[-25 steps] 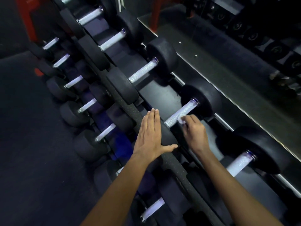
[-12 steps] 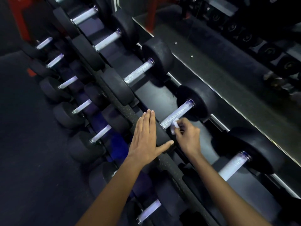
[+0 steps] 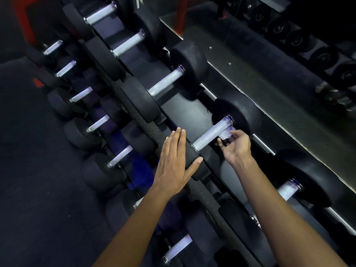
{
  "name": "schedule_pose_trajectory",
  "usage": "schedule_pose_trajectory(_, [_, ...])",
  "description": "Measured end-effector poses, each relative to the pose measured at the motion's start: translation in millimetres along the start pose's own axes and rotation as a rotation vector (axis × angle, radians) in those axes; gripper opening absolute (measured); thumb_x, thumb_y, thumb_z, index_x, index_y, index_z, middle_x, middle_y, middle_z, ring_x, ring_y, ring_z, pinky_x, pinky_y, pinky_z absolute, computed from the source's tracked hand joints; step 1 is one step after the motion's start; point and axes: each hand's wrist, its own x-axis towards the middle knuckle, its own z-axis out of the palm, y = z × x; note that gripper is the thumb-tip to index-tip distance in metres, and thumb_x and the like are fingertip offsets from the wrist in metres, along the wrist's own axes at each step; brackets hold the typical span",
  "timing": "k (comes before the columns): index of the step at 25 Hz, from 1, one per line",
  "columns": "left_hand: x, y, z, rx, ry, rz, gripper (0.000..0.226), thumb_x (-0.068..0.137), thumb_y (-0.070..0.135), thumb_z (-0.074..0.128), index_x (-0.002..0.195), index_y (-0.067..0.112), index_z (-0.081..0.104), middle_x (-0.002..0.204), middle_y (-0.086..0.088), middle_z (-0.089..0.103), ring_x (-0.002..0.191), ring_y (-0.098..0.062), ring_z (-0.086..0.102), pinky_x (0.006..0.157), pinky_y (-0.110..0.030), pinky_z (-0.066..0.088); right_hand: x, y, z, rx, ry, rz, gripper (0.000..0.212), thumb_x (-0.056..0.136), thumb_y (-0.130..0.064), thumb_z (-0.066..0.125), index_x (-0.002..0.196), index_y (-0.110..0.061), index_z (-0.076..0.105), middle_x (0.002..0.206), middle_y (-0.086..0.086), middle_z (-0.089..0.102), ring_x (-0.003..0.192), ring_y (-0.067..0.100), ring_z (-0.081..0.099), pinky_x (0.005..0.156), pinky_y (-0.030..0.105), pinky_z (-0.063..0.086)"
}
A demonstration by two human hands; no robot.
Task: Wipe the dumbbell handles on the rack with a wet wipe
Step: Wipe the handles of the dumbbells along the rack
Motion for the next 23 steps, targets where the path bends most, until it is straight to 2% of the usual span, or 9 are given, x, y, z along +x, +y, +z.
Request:
schedule_pose_trajectory(2, [0, 0, 1, 0.003, 0.007, 0.005, 0.083, 0.093, 0.063, 0.024, 0.150, 0.005, 0.010, 0.158, -0.011, 0.012, 0.146, -0.023, 0.009, 0.120, -0.038, 0.008, 3, 1, 2, 0.064, -0.058, 0.086, 0.011, 0.077, -0.014, 0.040, 0.079, -0.017, 0.051, 0.079, 0.002, 0.054, 0.074, 0.016, 0.051, 0.068, 0.028, 0.041])
schedule_pose_trajectory(4, [1, -1, 1, 0.009, 0.015, 0.010, 0.082, 0.093, 0.063, 0.024, 0.150, 0.004, 0.011, 0.157, -0.012, 0.013, 0.146, -0.024, 0.011, 0.120, -0.040, 0.011, 7, 8, 2, 0.064, -0.139, 0.112, 0.019, 0.062, -0.026, 0.043, 0.078, -0.018, 0.050, 0.080, 0.002, 0.055, 0.075, 0.016, 0.052, 0.071, 0.030, 0.040])
schedule_pose_trajectory(6, [0, -1, 1, 0.021, 0.010, 0.007, 0.082, 0.093, 0.062, 0.025, 0.150, 0.004, 0.011, 0.157, -0.012, 0.013, 0.146, -0.023, 0.011, 0.120, -0.039, 0.010, 8, 16, 2, 0.065, -0.179, 0.120, 0.020, 0.057, -0.033, 0.043, 0.071, -0.019, 0.043, 0.079, 0.003, 0.052, 0.072, 0.017, 0.050, 0.069, 0.031, 0.037])
schedule_pose_trajectory(10, [0, -1, 2, 0.058, -0.006, -0.004, 0.082, 0.093, 0.063, 0.023, 0.150, 0.006, 0.009, 0.158, -0.012, 0.012, 0.146, -0.023, 0.010, 0.120, -0.038, 0.009, 7, 35, 1, 0.035, -0.231, 0.159, 0.015, 0.068, -0.035, 0.042, 0.070, -0.020, 0.038, 0.079, 0.004, 0.054, 0.069, 0.017, 0.050, 0.062, 0.028, 0.034])
schedule_pose_trajectory(13, [1, -1, 1, 0.086, -0.020, -0.004, 0.083, 0.092, 0.063, 0.022, 0.150, 0.005, 0.010, 0.157, -0.013, 0.012, 0.145, -0.024, 0.011, 0.120, -0.038, 0.011, 0, 42, -1, -0.077, -0.293, 0.167, 0.019, 0.076, -0.038, 0.043, 0.079, -0.019, 0.045, 0.083, 0.004, 0.055, 0.071, 0.017, 0.053, 0.058, 0.027, 0.039])
schedule_pose_trajectory(15, [0, -1, 0, 0.100, -0.029, -0.008, 0.084, 0.092, 0.063, 0.021, 0.150, 0.004, 0.009, 0.158, -0.013, 0.011, 0.146, -0.024, 0.010, 0.120, -0.037, 0.011, -9, 47, -1, -0.191, -0.298, 0.144, 0.024, 0.079, -0.035, 0.049, 0.086, -0.014, 0.055, 0.081, 0.005, 0.059, 0.071, 0.016, 0.053, 0.060, 0.029, 0.040])
schedule_pose_trajectory(18, [-2, 0, -1, 0.127, -0.043, -0.002, 0.084, 0.093, 0.063, 0.017, 0.150, 0.002, 0.006, 0.158, -0.013, 0.007, 0.146, -0.022, 0.006, 0.120, -0.038, 0.010, -22, 55, -2, -0.353, -0.262, 0.043, 0.018, 0.083, -0.025, 0.064, 0.088, -0.007, 0.066, 0.081, 0.010, 0.065, 0.073, 0.020, 0.059, 0.069, 0.032, 0.046])
schedule_pose_trajectory(20, [-2, -2, -3, 0.137, -0.070, 0.010, 0.085, 0.093, 0.063, 0.015, 0.150, 0.001, 0.003, 0.158, -0.014, 0.004, 0.147, -0.022, 0.003, 0.120, -0.037, 0.009, -30, 59, -7, -0.403, -0.165, -0.023, 0.012, 0.082, -0.015, 0.071, 0.083, -0.004, 0.067, 0.082, 0.015, 0.069, 0.074, 0.023, 0.063, 0.074, 0.037, 0.052])
schedule_pose_trajectory(23, [-4, 1, -10, 0.098, -0.091, 0.029, 0.085, 0.093, 0.064, 0.014, 0.150, 0.003, -0.003, 0.158, -0.011, -0.004, 0.146, -0.019, -0.004, 0.119, -0.033, 0.000, -40, 52, -13, -0.421, -0.015, -0.086, 0.009, 0.082, -0.007, 0.069, 0.076, -0.006, 0.063, 0.073, 0.011, 0.065, 0.062, 0.018, 0.059, 0.062, 0.028, 0.052])
